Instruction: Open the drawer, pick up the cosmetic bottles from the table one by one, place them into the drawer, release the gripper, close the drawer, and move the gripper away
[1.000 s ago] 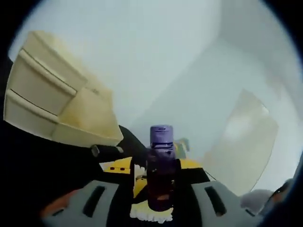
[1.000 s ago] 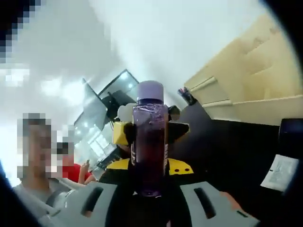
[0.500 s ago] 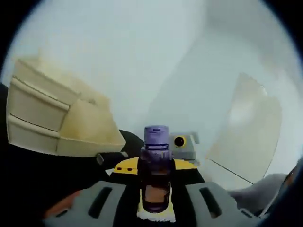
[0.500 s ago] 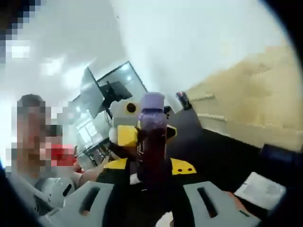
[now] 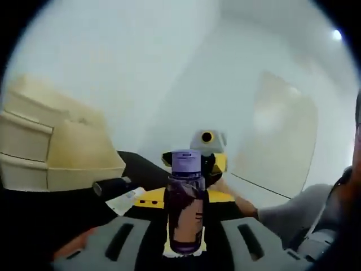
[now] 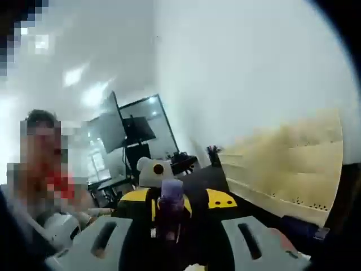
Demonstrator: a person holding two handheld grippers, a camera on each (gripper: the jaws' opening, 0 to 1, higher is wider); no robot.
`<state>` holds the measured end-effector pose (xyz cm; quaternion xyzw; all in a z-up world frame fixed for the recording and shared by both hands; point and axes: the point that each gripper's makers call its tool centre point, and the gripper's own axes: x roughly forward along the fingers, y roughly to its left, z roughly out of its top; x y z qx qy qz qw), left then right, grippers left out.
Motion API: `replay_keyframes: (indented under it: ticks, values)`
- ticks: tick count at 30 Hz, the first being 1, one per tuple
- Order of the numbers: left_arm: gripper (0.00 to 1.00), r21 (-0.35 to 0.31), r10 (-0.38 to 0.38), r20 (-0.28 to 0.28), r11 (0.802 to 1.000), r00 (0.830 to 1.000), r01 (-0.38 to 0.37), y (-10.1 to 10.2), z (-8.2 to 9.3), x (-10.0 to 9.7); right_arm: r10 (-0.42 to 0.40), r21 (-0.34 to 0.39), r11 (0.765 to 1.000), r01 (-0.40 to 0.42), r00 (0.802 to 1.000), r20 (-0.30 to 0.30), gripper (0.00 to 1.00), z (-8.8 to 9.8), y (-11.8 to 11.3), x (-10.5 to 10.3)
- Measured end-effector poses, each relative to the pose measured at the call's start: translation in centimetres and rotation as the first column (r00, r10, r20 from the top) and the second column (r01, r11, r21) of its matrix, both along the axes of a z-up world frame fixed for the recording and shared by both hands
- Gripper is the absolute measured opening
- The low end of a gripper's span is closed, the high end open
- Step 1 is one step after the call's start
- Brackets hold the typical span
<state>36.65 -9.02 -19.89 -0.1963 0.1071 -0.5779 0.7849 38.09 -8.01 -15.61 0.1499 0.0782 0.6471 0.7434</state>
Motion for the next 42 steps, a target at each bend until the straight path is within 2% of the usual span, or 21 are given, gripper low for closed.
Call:
replay_keyframes:
  ticks: [3, 9, 14, 19, 21, 27, 29, 32, 36, 38, 42]
  values:
    - [0.20, 0.019, -0.020, 0.014, 1.000, 1.000, 0.020, -0.3, -0.3, -0.3, -0.013, -0.035, 0.999, 0.014, 0.999, 0.034, 0.29, -0.4, 0.6, -0.2]
    - [0.20, 0.039, -0.037, 0.035, 0.999, 0.999, 0.036, -0.7, -0.5, -0.7, 0.022, -0.064, 0.998, -0.021, 0.999, 0.024, 0.29, -1.0, 1.1, -0.5]
    - [0.20, 0.061, -0.046, 0.052, 0.997, 0.998, 0.043, -0.8, -0.8, -0.8, 0.042, -0.066, 0.997, -0.043, 0.999, -0.016, 0.26, -1.4, 1.8, -1.0]
    - [0.20, 0.086, -0.051, 0.048, 0.995, 0.998, 0.047, -0.9, -1.3, -0.7, 0.055, -0.089, 0.994, -0.057, 0.998, -0.024, 0.17, -2.0, 2.1, -1.6]
    - [0.20, 0.089, -0.051, 0.052, 0.995, 0.997, 0.046, -1.0, -1.3, -0.7, 0.046, -0.084, 0.995, -0.051, 0.997, -0.063, 0.16, -2.0, 2.1, -1.3]
    - [0.20, 0.072, -0.037, 0.045, 0.997, 0.998, 0.033, -0.8, -1.0, -0.3, 0.033, -0.085, 0.996, -0.041, 0.996, -0.083, 0.15, -1.6, 1.9, -1.0]
    - [0.21, 0.089, -0.006, 0.068, 0.996, 0.998, 0.000, -0.8, -1.0, 0.0, 0.013, -0.102, 0.995, -0.019, 0.998, -0.057, 0.15, -1.6, 1.8, -0.9]
    - [0.22, 0.101, 0.027, 0.069, 0.994, 0.997, -0.034, -0.5, -1.1, 0.5, -0.014, -0.127, 0.992, 0.014, 1.000, 0.008, 0.15, -1.3, 1.4, -0.4]
    - [0.35, 0.140, 0.083, 0.083, 0.986, 0.993, -0.094, 0.1, -1.6, 1.5, -0.041, -0.115, 0.992, 0.041, 0.999, 0.007, 0.15, -0.6, 0.6, 0.4]
    - [0.37, 0.169, 0.101, 0.110, 0.978, 0.989, -0.119, 0.1, -2.0, 1.8, -0.064, -0.118, 0.991, 0.066, 0.998, 0.022, 0.15, -0.5, 0.2, 1.4]
    - [0.38, 0.191, 0.103, 0.113, 0.974, 0.988, -0.123, -0.1, -2.3, 1.8, -0.088, -0.138, 0.986, 0.095, 0.995, 0.055, 0.15, -0.7, -0.3, 2.8]
